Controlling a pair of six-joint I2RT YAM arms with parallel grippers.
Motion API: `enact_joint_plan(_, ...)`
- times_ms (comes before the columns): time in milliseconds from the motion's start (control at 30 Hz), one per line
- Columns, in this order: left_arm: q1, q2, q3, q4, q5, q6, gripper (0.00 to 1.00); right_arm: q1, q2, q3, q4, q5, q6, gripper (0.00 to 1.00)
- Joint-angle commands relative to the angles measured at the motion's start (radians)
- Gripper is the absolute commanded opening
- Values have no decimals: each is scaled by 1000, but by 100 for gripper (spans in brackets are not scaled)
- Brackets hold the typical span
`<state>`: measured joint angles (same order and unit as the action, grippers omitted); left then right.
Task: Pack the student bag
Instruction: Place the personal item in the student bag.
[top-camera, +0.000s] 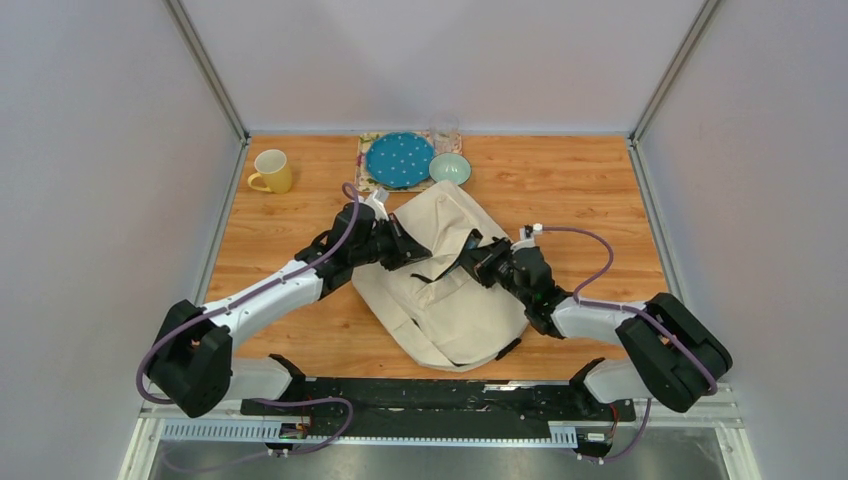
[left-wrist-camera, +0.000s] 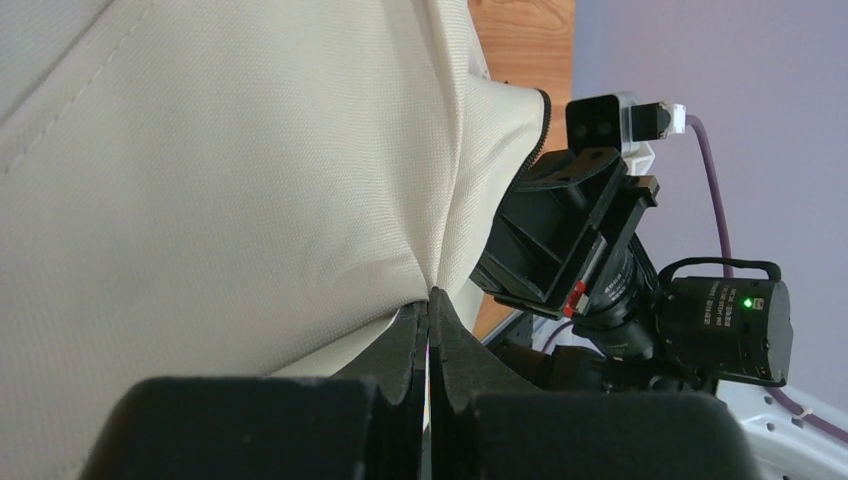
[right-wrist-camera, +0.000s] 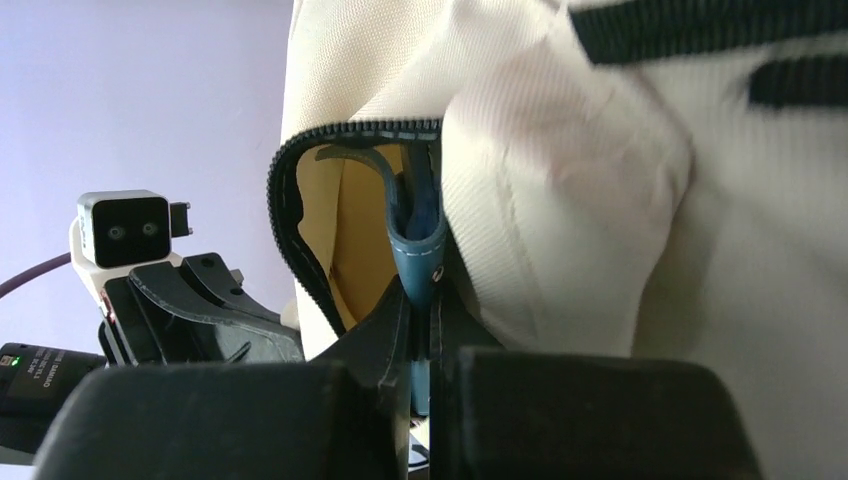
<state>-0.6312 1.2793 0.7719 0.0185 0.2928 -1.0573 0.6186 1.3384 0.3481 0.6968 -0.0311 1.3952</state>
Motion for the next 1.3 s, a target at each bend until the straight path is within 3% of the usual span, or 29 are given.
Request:
enact_joint_plan(0,-7,8,49,41,140,11,0,42,33,110,103,109,-22,6)
enact_joint_plan(200,27,-26,7,38,125,13,0,46,-53,130,-297,119,-155,32)
enact_joint_plan(333,48,-52,-26,49,118,6,0,47,-146,105,-393,83,-225,43)
enact_joint_plan(433,57,-57,-40,54,121,5,0,46,-171,86,-396,66,-232,41)
enact_joint_plan(633,59,-63,-51,63,129,-3,0,47,-70,147,-378,-24,-226,16)
enact_joint_plan(767,60,-66,-53,57,135,5,0,49,1,184,-304,-56,-235,8)
enact_joint_plan(1067,61,-57,-72,52,131,13,0,50,119,327,-235,-144,-312,9)
enact_joint_plan(1167,61,-61,-82,52,126,13,0,50,114,339,-318,-139,-354,17)
enact_joint_plan(1267,65,-64,-89,49,124,14,0,50,1,287,-454,-73,-418,27)
